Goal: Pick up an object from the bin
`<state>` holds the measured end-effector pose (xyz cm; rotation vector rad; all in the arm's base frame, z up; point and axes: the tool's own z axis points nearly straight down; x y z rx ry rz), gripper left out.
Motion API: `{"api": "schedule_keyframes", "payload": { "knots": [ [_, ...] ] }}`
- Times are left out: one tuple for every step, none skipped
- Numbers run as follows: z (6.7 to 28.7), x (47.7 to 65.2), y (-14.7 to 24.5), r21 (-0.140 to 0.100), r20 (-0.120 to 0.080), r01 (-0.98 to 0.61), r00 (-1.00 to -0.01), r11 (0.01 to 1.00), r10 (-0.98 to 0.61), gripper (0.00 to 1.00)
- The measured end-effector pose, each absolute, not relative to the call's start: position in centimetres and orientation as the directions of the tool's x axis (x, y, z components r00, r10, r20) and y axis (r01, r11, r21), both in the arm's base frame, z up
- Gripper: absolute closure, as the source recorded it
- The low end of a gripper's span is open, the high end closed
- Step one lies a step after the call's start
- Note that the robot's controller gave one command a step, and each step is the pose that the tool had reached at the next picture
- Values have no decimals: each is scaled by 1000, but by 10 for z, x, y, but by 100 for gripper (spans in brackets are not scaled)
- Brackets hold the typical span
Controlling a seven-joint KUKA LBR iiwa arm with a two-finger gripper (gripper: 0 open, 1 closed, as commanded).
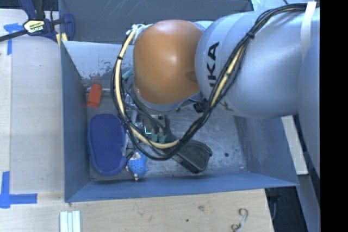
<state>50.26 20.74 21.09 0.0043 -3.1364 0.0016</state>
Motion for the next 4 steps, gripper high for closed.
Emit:
{"api": "schedule_keyframes", "payload": {
  "knots": [
    [113,494,168,-4,7,-8,-1000,1000,-8,0],
    [70,491,117,-1,8,-202,-979,979,-202,0],
    [73,496,120,3,-17,-201,-979,980,-201,100],
    [239,506,124,0,-12,-229,-973,973,-229,100]
  ]
}}
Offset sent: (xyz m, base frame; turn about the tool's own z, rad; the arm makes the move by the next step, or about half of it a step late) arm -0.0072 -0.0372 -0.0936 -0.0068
